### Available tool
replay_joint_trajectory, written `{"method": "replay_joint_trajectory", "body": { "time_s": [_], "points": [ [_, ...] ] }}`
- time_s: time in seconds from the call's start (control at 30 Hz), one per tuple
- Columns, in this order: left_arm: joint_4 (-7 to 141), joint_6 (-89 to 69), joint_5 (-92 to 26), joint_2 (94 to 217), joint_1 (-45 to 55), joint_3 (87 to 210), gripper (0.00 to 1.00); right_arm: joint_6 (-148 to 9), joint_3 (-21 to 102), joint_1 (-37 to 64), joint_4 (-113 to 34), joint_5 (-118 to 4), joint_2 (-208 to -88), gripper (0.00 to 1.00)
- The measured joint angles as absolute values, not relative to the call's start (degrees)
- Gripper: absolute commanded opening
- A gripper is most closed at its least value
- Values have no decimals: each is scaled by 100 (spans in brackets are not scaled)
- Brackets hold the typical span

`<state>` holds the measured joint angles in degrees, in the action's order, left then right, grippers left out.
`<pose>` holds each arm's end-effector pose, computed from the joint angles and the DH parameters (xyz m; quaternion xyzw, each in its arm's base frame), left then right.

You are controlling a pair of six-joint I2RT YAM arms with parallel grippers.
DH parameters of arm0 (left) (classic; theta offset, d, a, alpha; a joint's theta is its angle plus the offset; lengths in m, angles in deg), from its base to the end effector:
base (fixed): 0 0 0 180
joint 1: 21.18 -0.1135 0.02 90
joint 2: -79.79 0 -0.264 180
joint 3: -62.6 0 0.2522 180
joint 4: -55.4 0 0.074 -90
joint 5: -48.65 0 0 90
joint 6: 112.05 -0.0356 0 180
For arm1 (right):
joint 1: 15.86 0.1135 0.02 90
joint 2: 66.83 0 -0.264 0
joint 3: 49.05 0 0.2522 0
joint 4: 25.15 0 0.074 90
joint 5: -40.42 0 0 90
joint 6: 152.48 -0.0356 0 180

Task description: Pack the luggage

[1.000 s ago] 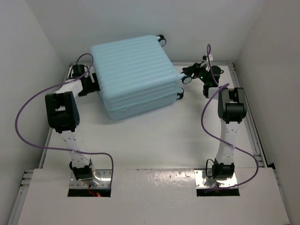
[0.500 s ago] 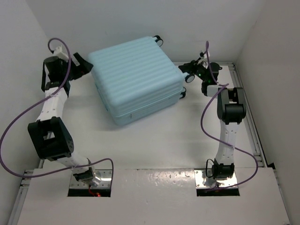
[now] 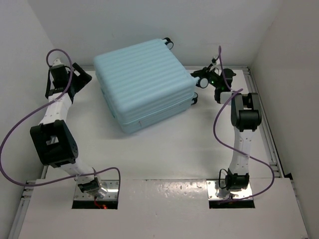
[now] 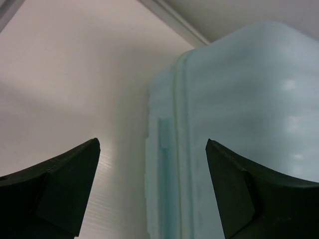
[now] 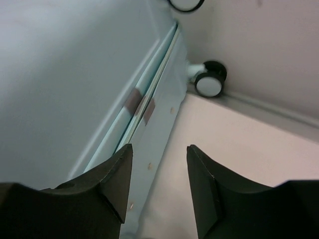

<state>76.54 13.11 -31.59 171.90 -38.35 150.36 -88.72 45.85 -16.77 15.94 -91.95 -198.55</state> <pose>0.3645 0.1063 0.3112 -0.3308 0.7763 -0.1542 0.5140 0.4979 0.0161 0.1669 -0.1086 0.6788 0.3897 0.6129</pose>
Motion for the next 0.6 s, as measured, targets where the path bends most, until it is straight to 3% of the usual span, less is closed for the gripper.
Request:
{"method": "replay_joint_trajectory", "body": {
  "time_s": [0.43,0.6],
  "points": [
    [8183,991,-4259,18727,-3205,16094,91,-9436,2052,-1590,2464,-10189,-18297,46],
    [8150,902,-4119,19382,-3144,16699,91,-9556,1359,-1439,2973,-10277,-17611,46]
  ]
}}
